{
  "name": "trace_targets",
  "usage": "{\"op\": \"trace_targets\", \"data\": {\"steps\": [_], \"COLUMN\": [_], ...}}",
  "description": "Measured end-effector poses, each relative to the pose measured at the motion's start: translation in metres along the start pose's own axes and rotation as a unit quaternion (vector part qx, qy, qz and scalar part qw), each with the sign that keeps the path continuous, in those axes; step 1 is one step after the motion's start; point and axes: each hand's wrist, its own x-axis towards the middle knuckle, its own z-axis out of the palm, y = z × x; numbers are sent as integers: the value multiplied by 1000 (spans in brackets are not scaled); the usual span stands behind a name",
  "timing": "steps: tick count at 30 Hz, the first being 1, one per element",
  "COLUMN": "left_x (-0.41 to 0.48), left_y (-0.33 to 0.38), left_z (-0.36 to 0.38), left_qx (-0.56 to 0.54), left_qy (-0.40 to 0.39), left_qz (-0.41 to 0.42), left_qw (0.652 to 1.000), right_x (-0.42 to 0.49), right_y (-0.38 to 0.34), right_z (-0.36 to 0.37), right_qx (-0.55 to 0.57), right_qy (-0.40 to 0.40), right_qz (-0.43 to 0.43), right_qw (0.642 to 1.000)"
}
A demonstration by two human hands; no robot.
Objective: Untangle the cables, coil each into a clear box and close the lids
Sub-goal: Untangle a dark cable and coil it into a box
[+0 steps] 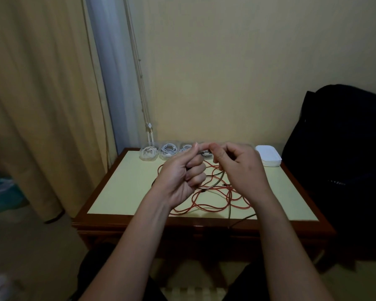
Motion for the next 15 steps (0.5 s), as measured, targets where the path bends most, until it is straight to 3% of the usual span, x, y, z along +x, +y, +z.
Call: {"op": "trace_targets", "data": {"steps": [9,15], "left_x": [-3,-4], "left_y": [46,60], "left_z": [-37,-44], "left_qx": [-118,-158], "left_qy": [19,91], "left_qz": [85,124], "left_qw": [989,975], "right_x": [13,19], "right_y": [14,21], "right_z": [-30,-35], "right_qx": [-69,-79], "right_qy": [83,104], "right_qz": [23,14], "right_qw": [994,991]}}
